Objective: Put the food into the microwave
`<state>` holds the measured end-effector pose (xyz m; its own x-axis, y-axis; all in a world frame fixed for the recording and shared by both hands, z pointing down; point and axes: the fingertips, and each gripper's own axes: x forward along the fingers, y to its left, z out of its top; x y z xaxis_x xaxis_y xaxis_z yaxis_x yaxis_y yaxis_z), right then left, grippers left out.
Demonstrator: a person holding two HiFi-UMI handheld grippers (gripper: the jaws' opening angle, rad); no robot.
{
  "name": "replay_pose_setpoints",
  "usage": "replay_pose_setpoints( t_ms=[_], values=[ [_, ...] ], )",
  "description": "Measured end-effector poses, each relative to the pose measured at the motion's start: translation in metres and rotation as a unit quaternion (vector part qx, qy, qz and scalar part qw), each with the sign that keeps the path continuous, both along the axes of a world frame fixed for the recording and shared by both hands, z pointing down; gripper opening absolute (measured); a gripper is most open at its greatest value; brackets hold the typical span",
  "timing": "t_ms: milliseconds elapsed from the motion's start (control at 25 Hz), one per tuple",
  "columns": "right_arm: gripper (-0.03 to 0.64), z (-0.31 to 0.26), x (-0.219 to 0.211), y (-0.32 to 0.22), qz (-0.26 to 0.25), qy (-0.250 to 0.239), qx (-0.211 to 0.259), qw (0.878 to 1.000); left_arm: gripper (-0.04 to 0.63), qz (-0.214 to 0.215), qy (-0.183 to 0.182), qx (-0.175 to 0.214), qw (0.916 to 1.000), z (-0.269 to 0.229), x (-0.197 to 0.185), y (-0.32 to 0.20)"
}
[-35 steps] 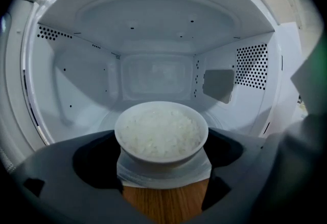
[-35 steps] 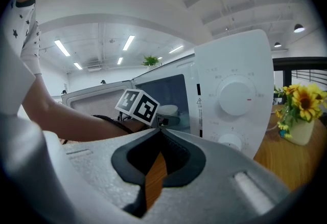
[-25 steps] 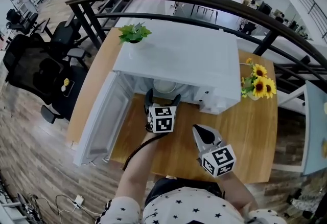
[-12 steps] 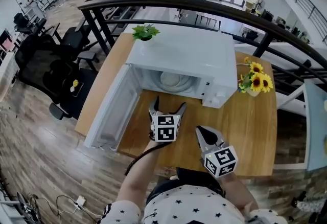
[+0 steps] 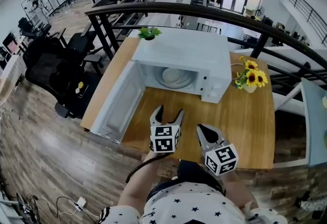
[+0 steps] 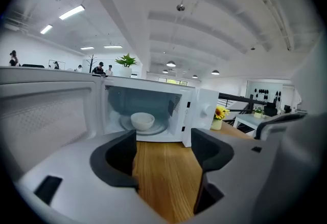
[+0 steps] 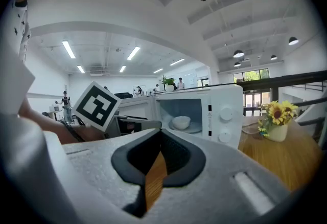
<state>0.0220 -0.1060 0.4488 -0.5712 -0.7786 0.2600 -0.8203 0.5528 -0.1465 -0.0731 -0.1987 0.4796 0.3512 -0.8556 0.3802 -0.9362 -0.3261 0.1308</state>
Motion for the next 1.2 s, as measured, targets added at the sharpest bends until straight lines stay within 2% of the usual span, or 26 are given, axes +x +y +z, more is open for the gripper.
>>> replay_pose_setpoints(
  t_ms=[240,480,680,920,1200],
  values=[
    [0.005,-0.009,0.0,0.025,0.0,-0.003,0.014,1.0,0.233,-0.012,0.019,0.023,0.9995,-0.021,-0.007,0.047],
    [0.005,-0.012,-0.002,0.048,-0.005,-0.007,0.024,1.0,0.149,-0.042,0.015,0.037,0.9983,-0.032,-0.023,0.09],
    [0.005,-0.017,-0.005,0.063,-0.007,-0.011,0.029,1.0,0.066,-0.058,0.03,0.043,0.9969,-0.04,-0.035,0.122],
    [0.005,-0.018,-0.009,0.078,-0.014,-0.01,0.032,0.999,0.028,-0.056,0.041,0.05,0.9963,-0.045,-0.041,0.148],
    [0.005,-0.02,-0.013,0.091,-0.03,-0.002,0.037,0.999,0.018,-0.045,0.051,0.054,0.9962,-0.046,-0.043,0.166]
  ],
)
